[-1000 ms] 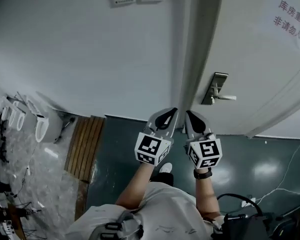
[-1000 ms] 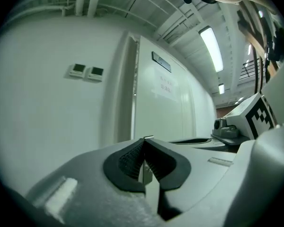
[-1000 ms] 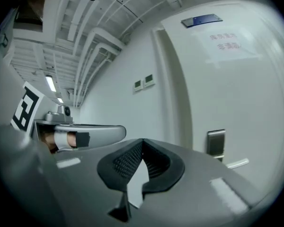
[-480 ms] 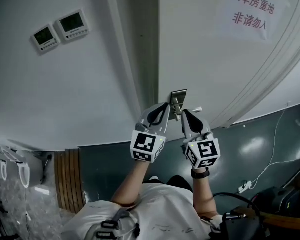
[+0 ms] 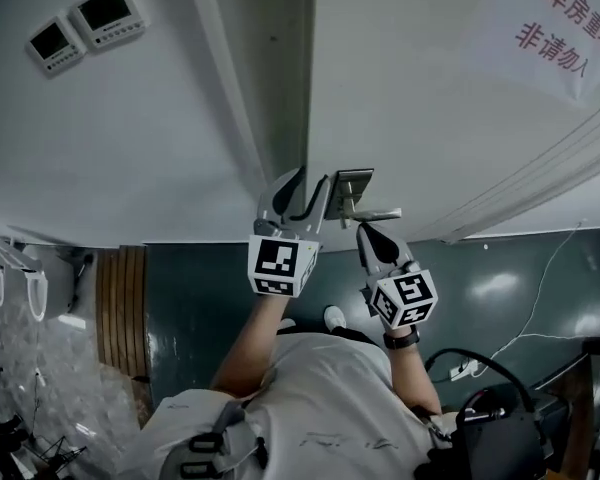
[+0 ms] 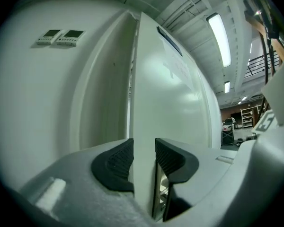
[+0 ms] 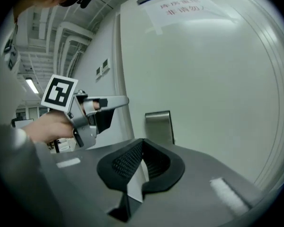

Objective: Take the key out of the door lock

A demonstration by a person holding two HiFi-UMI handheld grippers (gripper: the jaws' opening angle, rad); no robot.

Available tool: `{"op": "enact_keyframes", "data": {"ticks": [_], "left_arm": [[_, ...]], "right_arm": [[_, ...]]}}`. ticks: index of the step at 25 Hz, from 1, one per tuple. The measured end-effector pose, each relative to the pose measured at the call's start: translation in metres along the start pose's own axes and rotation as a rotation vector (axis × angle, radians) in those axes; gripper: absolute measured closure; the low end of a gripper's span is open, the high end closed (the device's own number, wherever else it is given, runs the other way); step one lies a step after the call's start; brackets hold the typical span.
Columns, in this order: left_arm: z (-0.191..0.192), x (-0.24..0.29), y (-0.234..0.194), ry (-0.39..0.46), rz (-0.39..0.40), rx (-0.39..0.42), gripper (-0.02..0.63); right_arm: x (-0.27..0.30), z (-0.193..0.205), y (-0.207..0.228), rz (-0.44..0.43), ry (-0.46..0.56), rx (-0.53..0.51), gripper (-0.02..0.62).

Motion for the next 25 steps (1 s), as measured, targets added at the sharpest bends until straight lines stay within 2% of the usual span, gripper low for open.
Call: {"op": "enact_keyframes", "data": {"ticks": [4, 10, 15, 16, 17, 18, 21, 25], "left_arm": [[0.002, 0.009, -0.012, 0.011, -0.068, -0.011, 0.459], [0.018, 0.021, -0.011, -0.034, -0.114, 0.001, 0.462], [0.017, 0.023, -0.010, -0.032, -0.117, 0.003, 0.483], [0.017, 0.023, -0.010, -0.040, -0.123, -0.004, 0.485], [0.017, 0.023, -0.009, -0.048, -0.129, -0.010, 0.484], [0.016, 0.023, -0.009, -0.054, -0.132, -0.018, 0.483], [0.016, 0.023, -0.008, -0.061, -0.132, -0.032, 0.485], [0.015, 0.022, -0.009, -0.085, -0.133, -0.012, 0.487]], "right_arm": [[0.018, 0.039, 0.021, -0.069, -0.072, 0.105, 0.592], [0.032, 0.103, 0.053, -0.086, -0.169, 0.375, 0.591], [0.054, 0.124, 0.060, -0.173, -0.136, 0.583, 0.591], [0.059, 0.126, 0.059, -0.197, -0.123, 0.612, 0.529], [0.064, 0.127, 0.058, -0.213, -0.119, 0.635, 0.432], [0.069, 0.129, 0.057, -0.220, -0.120, 0.651, 0.401], [0.080, 0.134, 0.056, -0.229, -0.113, 0.697, 0.419], [0.092, 0.140, 0.059, -0.237, -0.081, 0.835, 0.475]]}}
Point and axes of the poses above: the fingertips, and each gripper's own axes: x forward along the fingers, y to its right, z out of its underside, the point moved 7 cm from there along -x, backward along the fingers, and after that the axes turned 2 degrees about z, right-handed, at the moved point
